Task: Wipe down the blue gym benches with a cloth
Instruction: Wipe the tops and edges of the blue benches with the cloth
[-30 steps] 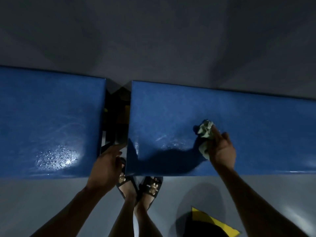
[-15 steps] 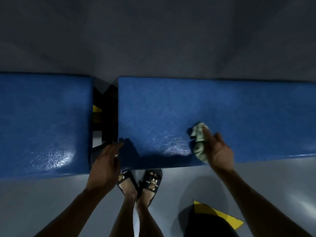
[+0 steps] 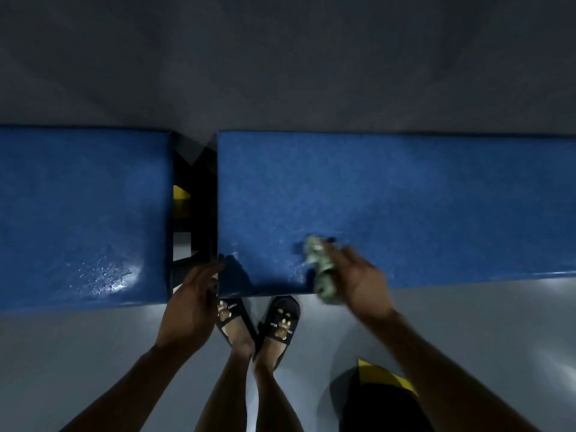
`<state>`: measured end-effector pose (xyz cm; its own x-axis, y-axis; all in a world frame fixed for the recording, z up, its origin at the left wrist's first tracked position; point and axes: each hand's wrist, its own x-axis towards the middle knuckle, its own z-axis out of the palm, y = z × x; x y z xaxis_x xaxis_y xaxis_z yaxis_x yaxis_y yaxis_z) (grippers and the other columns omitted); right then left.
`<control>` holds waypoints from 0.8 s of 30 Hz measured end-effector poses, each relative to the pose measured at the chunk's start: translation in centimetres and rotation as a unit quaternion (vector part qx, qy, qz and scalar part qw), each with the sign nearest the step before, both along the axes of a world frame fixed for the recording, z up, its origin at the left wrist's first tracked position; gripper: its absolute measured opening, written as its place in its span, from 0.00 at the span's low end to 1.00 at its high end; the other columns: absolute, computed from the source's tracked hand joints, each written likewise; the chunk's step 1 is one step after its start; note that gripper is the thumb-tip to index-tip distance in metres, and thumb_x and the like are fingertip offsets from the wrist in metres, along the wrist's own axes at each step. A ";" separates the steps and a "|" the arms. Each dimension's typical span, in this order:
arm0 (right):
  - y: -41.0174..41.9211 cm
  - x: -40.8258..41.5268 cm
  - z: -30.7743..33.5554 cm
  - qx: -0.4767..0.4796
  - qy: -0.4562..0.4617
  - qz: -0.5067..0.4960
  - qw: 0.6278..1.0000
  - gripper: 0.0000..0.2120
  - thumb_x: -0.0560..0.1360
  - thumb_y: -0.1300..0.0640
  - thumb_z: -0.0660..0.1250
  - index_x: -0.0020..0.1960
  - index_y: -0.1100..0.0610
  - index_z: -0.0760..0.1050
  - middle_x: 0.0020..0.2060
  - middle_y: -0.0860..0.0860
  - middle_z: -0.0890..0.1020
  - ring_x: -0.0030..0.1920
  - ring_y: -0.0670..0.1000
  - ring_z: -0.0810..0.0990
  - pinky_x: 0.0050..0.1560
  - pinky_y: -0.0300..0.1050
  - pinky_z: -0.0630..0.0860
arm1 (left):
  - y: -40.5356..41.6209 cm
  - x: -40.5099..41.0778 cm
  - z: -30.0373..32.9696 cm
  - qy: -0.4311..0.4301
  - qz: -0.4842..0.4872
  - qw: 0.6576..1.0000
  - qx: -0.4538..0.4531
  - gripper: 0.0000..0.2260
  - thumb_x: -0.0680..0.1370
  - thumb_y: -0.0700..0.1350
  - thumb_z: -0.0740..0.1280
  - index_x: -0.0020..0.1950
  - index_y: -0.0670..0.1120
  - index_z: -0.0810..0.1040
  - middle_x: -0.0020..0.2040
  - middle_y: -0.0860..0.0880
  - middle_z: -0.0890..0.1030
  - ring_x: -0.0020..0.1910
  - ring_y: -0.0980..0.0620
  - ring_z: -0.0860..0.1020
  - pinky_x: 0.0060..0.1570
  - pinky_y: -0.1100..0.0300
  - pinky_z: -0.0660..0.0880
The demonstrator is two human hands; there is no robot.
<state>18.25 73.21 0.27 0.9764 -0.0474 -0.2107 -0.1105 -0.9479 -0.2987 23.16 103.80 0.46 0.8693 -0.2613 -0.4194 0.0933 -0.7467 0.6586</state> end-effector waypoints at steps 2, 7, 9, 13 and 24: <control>-6.2 -1.7 0.8 -0.021 0.016 -0.099 0.995 0.29 0.71 0.41 0.56 0.71 0.47 0.65 0.51 0.56 0.77 0.44 0.62 0.81 0.40 0.51 0.77 | 0.3 -0.2 0.3 0.002 -0.002 1.000 -0.001 0.24 0.77 0.32 0.61 0.71 0.51 0.71 0.67 0.50 0.73 0.56 0.53 0.79 0.46 0.65 0.73; -9.3 -3.3 1.4 -0.021 0.033 -0.287 0.957 0.22 0.70 0.47 0.62 0.63 0.48 0.69 0.47 0.56 0.71 0.40 0.65 0.78 0.40 0.51 0.72 | 0.5 -0.8 0.3 0.014 0.003 1.000 0.010 0.23 0.78 0.32 0.61 0.70 0.50 0.72 0.66 0.47 0.75 0.57 0.51 0.78 0.47 0.65 0.71; -4.5 -2.0 -0.1 0.021 0.019 -0.307 0.951 0.26 0.68 0.54 0.70 0.65 0.47 0.71 0.49 0.55 0.72 0.43 0.64 0.79 0.43 0.51 0.75 | 0.5 -1.2 0.4 0.018 0.012 1.000 0.016 0.22 0.78 0.32 0.61 0.69 0.50 0.73 0.65 0.47 0.76 0.57 0.51 0.78 0.47 0.65 0.71; 8.8 1.2 -2.4 0.109 -0.025 -0.257 0.960 0.28 0.70 0.56 0.61 0.70 0.58 0.70 0.56 0.59 0.75 0.42 0.60 0.78 0.41 0.48 0.76 | 0.5 -1.6 1.0 0.027 0.027 0.999 0.022 0.20 0.78 0.34 0.62 0.67 0.49 0.74 0.63 0.49 0.77 0.58 0.50 0.78 0.50 0.61 0.72; -1.2 3.7 -1.2 0.033 -0.031 -0.253 0.967 0.24 0.72 0.49 0.56 0.68 0.46 0.69 0.52 0.57 0.72 0.44 0.63 0.77 0.44 0.51 0.75 | 3.6 -1.3 0.0 0.069 0.072 0.995 0.021 0.20 0.79 0.34 0.58 0.67 0.51 0.73 0.64 0.50 0.78 0.56 0.59 0.76 0.50 0.70 0.69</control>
